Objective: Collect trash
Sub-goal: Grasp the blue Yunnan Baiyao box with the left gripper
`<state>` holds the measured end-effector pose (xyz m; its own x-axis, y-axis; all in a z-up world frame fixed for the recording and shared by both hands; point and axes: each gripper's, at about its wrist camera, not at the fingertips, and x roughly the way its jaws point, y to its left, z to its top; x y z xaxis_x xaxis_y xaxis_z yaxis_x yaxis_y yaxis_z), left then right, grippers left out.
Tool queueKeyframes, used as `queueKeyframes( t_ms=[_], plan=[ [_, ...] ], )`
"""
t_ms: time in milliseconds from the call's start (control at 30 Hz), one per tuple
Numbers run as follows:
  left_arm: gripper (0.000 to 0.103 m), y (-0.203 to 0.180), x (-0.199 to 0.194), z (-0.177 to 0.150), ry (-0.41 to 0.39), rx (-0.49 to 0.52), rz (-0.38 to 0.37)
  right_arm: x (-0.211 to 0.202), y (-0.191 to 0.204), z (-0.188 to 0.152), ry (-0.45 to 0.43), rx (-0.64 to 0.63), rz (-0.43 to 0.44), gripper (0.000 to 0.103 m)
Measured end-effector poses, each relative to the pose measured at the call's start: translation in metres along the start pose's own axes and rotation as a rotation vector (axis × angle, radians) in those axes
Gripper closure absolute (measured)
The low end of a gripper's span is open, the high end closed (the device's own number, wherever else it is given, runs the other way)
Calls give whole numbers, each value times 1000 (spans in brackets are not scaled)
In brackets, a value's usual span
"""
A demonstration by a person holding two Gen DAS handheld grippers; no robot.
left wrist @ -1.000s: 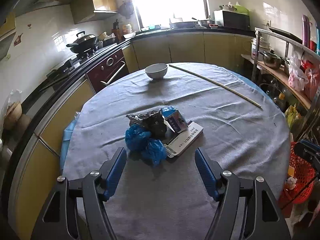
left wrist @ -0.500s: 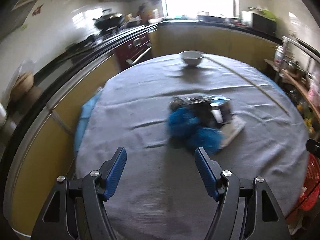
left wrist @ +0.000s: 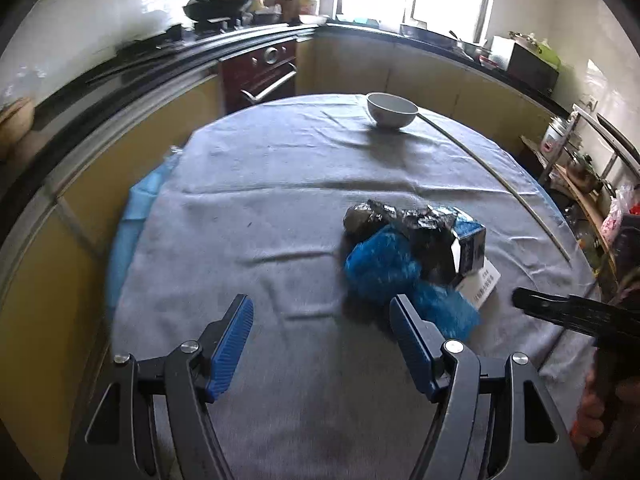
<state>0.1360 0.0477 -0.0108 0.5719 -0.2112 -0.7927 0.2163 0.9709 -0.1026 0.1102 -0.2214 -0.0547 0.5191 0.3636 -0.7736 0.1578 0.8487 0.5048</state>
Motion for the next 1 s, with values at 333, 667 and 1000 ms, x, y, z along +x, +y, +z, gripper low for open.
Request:
queueKeyframes(
  t_ms=[333, 667, 1000],
  plan=[
    [31, 2, 49, 46, 92, 59, -203, 65, 19, 33, 78, 65, -160, 35],
    [31, -24, 85, 98, 161, 23, -342, 84, 43, 28, 34, -46, -293, 32],
    [31, -88, 115, 121, 306, 89, -325, 62, 29, 19, 1, -195, -331, 48]
  ],
)
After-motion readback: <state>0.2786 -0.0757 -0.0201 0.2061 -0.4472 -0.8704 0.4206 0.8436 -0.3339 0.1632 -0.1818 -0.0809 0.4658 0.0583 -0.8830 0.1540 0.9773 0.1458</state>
